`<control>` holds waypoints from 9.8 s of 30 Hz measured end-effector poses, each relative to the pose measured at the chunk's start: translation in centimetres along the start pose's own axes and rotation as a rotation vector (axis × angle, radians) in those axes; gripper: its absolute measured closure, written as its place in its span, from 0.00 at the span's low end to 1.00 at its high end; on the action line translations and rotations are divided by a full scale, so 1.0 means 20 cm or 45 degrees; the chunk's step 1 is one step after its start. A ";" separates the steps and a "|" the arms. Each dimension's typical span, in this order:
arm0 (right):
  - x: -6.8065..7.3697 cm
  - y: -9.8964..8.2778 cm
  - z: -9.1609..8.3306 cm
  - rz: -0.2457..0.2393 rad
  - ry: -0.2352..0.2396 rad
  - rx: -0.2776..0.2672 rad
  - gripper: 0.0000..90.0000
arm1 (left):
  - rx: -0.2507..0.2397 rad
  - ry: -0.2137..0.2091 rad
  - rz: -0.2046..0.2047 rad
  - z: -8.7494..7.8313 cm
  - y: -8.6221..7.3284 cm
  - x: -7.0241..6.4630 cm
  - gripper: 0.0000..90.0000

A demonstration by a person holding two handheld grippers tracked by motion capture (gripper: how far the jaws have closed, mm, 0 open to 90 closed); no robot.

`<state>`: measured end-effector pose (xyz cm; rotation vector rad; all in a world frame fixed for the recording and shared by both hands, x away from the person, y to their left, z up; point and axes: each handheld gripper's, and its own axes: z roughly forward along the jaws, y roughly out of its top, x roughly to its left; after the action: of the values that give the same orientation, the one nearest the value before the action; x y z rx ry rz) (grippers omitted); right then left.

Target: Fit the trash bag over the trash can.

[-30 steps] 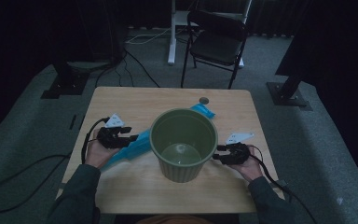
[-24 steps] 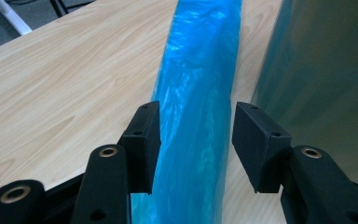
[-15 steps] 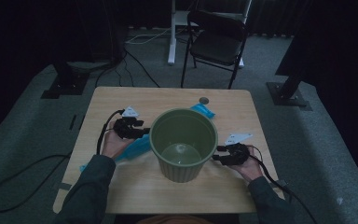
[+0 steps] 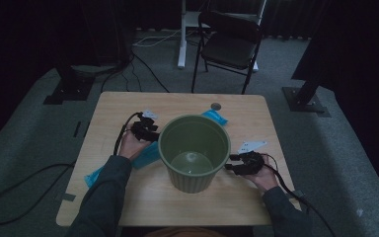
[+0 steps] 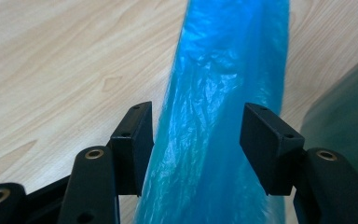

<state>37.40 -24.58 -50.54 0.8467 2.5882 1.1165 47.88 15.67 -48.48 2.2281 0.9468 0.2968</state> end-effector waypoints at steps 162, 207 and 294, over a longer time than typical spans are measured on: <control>0.00 -0.02 0.06 -0.024 0.047 0.127 0.57 | -0.568 -0.627 0.409 -1.09 0.19 -0.32 1.00; 0.00 -0.02 0.06 -0.023 0.052 0.126 0.57 | -0.324 -0.549 0.410 -0.83 0.29 -0.36 0.99; 0.23 0.15 -0.05 -0.138 0.139 -0.073 0.58 | -0.462 0.025 0.037 -0.92 -0.13 -0.11 0.72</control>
<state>34.55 -21.01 -47.46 0.6416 2.6392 1.2309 36.76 24.80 -36.58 1.9102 0.7996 0.4658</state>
